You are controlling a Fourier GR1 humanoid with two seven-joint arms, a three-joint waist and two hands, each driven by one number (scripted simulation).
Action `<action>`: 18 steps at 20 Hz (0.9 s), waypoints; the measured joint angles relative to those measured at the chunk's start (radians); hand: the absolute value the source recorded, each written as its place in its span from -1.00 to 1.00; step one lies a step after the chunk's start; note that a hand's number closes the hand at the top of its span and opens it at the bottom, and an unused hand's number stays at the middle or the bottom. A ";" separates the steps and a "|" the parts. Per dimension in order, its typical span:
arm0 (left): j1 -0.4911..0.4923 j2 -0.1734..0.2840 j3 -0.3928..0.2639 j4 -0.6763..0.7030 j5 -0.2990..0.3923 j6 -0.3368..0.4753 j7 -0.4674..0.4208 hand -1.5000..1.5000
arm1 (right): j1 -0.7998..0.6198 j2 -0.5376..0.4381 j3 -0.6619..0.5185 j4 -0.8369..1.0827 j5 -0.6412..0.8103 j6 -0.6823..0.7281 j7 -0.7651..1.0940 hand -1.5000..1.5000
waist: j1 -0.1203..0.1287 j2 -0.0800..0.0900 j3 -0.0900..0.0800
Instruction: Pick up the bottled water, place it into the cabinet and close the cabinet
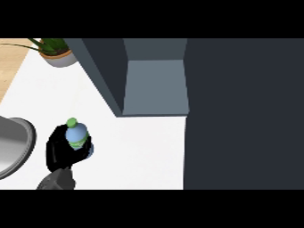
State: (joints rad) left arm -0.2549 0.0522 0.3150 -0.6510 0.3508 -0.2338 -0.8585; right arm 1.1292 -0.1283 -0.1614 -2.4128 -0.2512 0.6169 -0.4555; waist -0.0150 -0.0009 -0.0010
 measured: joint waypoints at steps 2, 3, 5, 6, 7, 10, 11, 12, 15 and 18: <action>-0.009 -0.020 -0.044 -0.014 -0.019 -0.006 0.000 1.00 | -0.002 -0.003 0.004 0.002 0.001 0.001 -0.001 -1.00 | 0.000 -0.001 0.000; -0.010 -0.027 -0.059 -0.021 -0.029 -0.008 -0.006 1.00 | -0.008 -0.006 -0.001 0.002 -0.001 -0.002 0.002 -1.00 | 0.002 0.000 0.000; -0.004 -0.037 -0.095 -0.057 -0.029 0.000 0.005 1.00 | -0.013 -0.002 0.009 0.001 -0.001 -0.004 0.010 -1.00 | 0.005 -0.001 0.000; 0.000 -0.040 -0.115 -0.071 -0.027 -0.003 0.015 1.00 | -0.020 -0.002 0.009 0.001 -0.002 -0.007 0.014 -1.00 | 0.007 -0.001 0.000; 0.010 -0.042 -0.138 -0.096 -0.018 0.000 0.025 1.00 | -0.026 -0.002 0.009 0.001 -0.002 -0.007 0.016 -1.00 | 0.009 -0.002 0.001; 0.019 -0.047 -0.199 -0.185 -0.013 0.031 0.066 1.00 | -0.039 0.002 0.007 0.003 -0.003 -0.010 0.013 -1.00 | 0.012 -0.003 0.001; 0.021 -0.048 -0.221 -0.222 -0.009 0.046 0.090 1.00 | -0.038 0.001 0.001 0.003 -0.003 -0.011 0.011 -1.00 | 0.013 -0.004 0.001; 0.022 -0.049 -0.244 -0.261 -0.002 0.063 0.117 1.00 | -0.037 0.005 0.000 0.004 -0.003 -0.011 0.004 -1.00 | 0.013 -0.005 0.001; 0.038 -0.051 -0.334 -0.383 0.027 0.120 0.193 1.00 | -0.037 0.011 0.010 0.004 -0.003 -0.013 0.010 -1.00 | 0.015 -0.006 0.001; 0.069 -0.051 -0.442 -0.510 0.053 0.196 0.248 1.00 | -0.026 0.014 0.011 0.002 -0.004 -0.013 0.005 -1.00 | 0.014 -0.007 0.001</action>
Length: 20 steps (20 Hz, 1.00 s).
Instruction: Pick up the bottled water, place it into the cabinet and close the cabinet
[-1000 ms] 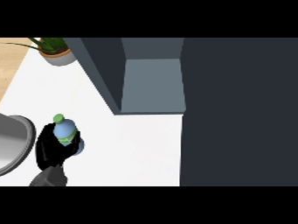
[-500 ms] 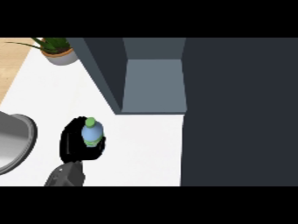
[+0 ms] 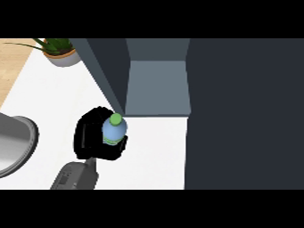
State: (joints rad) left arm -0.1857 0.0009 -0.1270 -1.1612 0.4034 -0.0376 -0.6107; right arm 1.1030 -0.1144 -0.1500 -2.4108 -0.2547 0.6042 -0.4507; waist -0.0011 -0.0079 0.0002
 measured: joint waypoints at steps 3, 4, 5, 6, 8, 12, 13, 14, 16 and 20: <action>0.001 0.000 -0.102 -0.128 0.017 0.100 0.071 1.00 | -0.016 -0.001 0.000 0.001 0.001 -0.007 0.004 -1.00 | 0.001 0.001 0.000; -0.001 0.000 -0.140 -0.159 0.019 0.136 0.086 1.00 | -0.019 -0.009 -0.010 0.001 -0.002 -0.008 0.006 -1.00 | 0.001 0.002 0.000; -0.004 -0.001 -0.175 -0.198 0.017 0.174 0.110 1.00 | -0.029 -0.009 -0.006 0.002 -0.002 -0.011 0.012 -1.00 | 0.001 0.002 0.000; -0.013 -0.001 -0.215 -0.220 0.017 0.219 0.125 1.00 | -0.033 -0.010 -0.004 0.003 -0.002 -0.008 0.013 -1.00 | -0.002 0.003 0.000; -0.028 -0.001 -0.280 -0.271 0.015 0.296 0.166 1.00 | -0.053 -0.013 -0.004 0.005 -0.003 -0.011 0.022 -1.00 | -0.003 0.004 0.000; -0.116 -0.001 -0.377 -0.354 0.011 0.474 0.274 1.00 | -0.081 -0.021 -0.014 0.008 -0.007 -0.015 0.039 -1.00 | -0.007 0.005 0.000; -0.137 -0.001 -0.403 -0.370 0.008 0.519 0.297 1.00 | -0.088 -0.027 -0.023 0.007 -0.009 -0.019 0.046 -1.00 | -0.008 0.006 0.000; -0.157 -0.001 -0.426 -0.379 0.003 0.568 0.314 1.00 | -0.081 -0.023 -0.023 0.008 -0.010 -0.013 0.042 -1.00 | -0.011 0.005 0.000; -0.211 -0.001 -0.454 -0.378 0.002 0.651 0.337 1.00 | -0.102 -0.030 -0.033 0.009 -0.013 -0.020 0.058 -1.00 | -0.012 0.007 0.000; -0.341 -0.001 -0.460 -0.329 0.023 0.766 0.364 1.00 | -0.115 -0.019 -0.028 0.012 -0.016 -0.015 0.063 -1.00 | -0.020 0.008 0.000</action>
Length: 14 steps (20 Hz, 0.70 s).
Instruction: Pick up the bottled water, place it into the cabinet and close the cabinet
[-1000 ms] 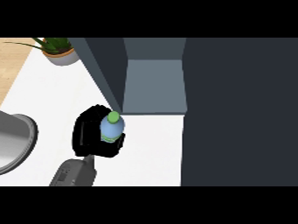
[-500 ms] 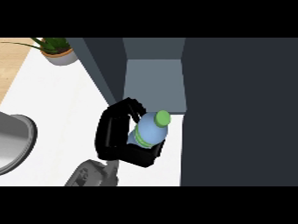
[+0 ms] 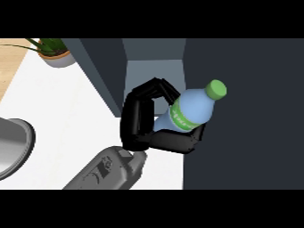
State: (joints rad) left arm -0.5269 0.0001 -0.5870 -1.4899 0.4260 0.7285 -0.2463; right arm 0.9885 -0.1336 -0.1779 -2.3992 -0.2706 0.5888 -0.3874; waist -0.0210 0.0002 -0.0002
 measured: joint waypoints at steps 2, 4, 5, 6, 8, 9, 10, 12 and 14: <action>-0.059 0.001 0.004 0.042 0.011 0.042 0.010 1.00 | -0.002 0.002 -0.002 0.000 -0.002 0.004 0.001 -1.00 | -0.003 0.001 0.000; -0.115 0.002 0.007 0.085 0.019 0.078 0.014 1.00 | -0.023 -0.003 -0.016 0.003 -0.004 0.000 0.010 -1.00 | -0.003 0.001 0.000; -0.141 0.003 0.006 0.107 0.031 0.098 0.012 1.00 | -0.020 -0.009 -0.027 0.004 -0.006 0.009 0.006 -1.00 | -0.006 0.001 -0.001; -0.152 0.003 0.010 0.131 0.034 0.098 0.000 1.00 | -0.018 -0.017 -0.044 0.005 -0.009 0.017 0.004 -1.00 | -0.006 0.001 -0.001; -0.173 0.003 0.016 0.168 0.034 0.103 -0.001 1.00 | -0.011 -0.010 -0.044 0.002 -0.012 0.018 0.008 -1.00 | -0.005 0.001 -0.001; -0.186 0.002 0.025 0.189 0.034 0.098 0.005 1.00 | -0.001 -0.008 -0.051 0.001 -0.015 0.022 0.004 -1.00 | -0.005 0.001 -0.001; -0.201 0.003 0.028 0.217 0.043 0.099 -0.004 1.00 | -0.002 -0.006 -0.051 0.002 -0.016 0.025 0.003 -1.00 | -0.007 0.001 -0.001; -0.214 0.003 0.033 0.256 0.049 0.093 -0.015 1.00 | -0.017 -0.015 -0.072 0.005 -0.021 0.021 0.014 -1.00 | -0.004 0.002 -0.001; -0.239 0.002 0.056 0.309 0.050 0.077 -0.020 1.00 | -0.017 -0.023 -0.094 0.007 -0.028 0.027 0.016 -1.00 | -0.004 0.003 -0.001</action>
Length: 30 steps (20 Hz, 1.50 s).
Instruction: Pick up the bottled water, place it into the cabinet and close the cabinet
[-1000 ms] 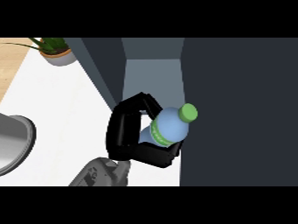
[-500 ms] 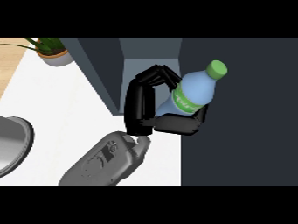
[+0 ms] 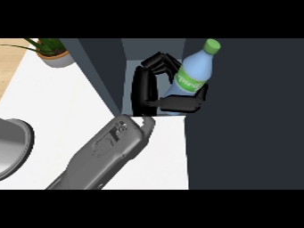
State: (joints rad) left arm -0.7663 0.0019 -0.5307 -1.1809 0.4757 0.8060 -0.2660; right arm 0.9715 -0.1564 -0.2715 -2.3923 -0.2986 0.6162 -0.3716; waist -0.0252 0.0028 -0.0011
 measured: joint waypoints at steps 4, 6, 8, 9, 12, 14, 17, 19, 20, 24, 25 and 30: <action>-0.036 -0.001 0.012 0.090 0.003 -0.017 -0.022 1.00 | -0.016 0.010 0.015 0.002 -0.008 -0.002 0.018 -1.00 | 0.001 0.001 0.000; -0.064 -0.001 0.018 0.149 0.011 -0.020 -0.029 1.00 | -0.026 0.014 0.029 0.001 -0.011 -0.008 0.031 -1.00 | -0.003 0.003 0.000; -0.079 -0.001 0.028 0.205 0.022 -0.030 -0.047 1.00 | -0.031 0.007 0.016 0.004 -0.016 0.001 0.029 -1.00 | -0.006 0.003 0.000; -0.073 -0.001 0.049 0.228 0.029 -0.050 -0.065 1.00 | -0.037 0.001 0.004 0.006 -0.020 -0.002 0.034 -1.00 | -0.004 0.004 0.000; -0.093 -0.001 0.079 0.295 0.074 -0.060 -0.109 1.00 | -0.039 -0.013 -0.017 0.011 -0.036 0.008 0.034 -1.00 | -0.012 0.006 0.000; -0.107 -0.002 0.119 0.354 0.091 -0.086 -0.151 1.00 | -0.039 -0.009 -0.014 0.014 -0.041 0.012 0.033 -1.00 | -0.014 0.007 0.000; -0.145 -0.002 0.142 0.428 0.121 -0.099 -0.188 1.00 | -0.046 -0.016 -0.021 0.018 -0.050 0.024 0.036 -1.00 | -0.019 0.008 0.000; -0.177 -0.002 0.157 0.484 0.129 -0.113 -0.210 1.00 | -0.055 -0.014 -0.019 0.019 -0.054 0.023 0.039 -1.00 | -0.021 0.009 0.000; -0.190 -0.002 0.170 0.515 0.126 -0.120 -0.222 1.00 | -0.052 -0.009 -0.016 0.019 -0.056 0.025 0.039 -1.00 | -0.020 0.008 0.000; -0.254 0.008 0.164 0.637 0.089 -0.120 -0.236 -1.00 | -0.051 -0.009 -0.018 0.025 -0.065 0.039 0.031 -1.00 | -0.024 0.009 0.000; -0.271 0.011 0.164 0.668 0.081 -0.124 -0.235 -1.00 | -0.045 -0.006 -0.011 0.022 -0.067 0.039 0.031 -1.00 | -0.027 0.010 0.000; -0.347 0.005 0.168 0.796 0.048 -0.138 -0.231 -1.00 | -0.053 -0.016 -0.026 0.030 -0.084 0.047 0.028 -1.00 | -0.030 0.012 0.000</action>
State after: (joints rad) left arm -1.1133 0.0067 -0.3632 -0.3847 0.5238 0.6681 -0.4967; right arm 0.9188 -0.1727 -0.2970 -2.3621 -0.3822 0.6628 -0.3438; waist -0.0549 0.0146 -0.0007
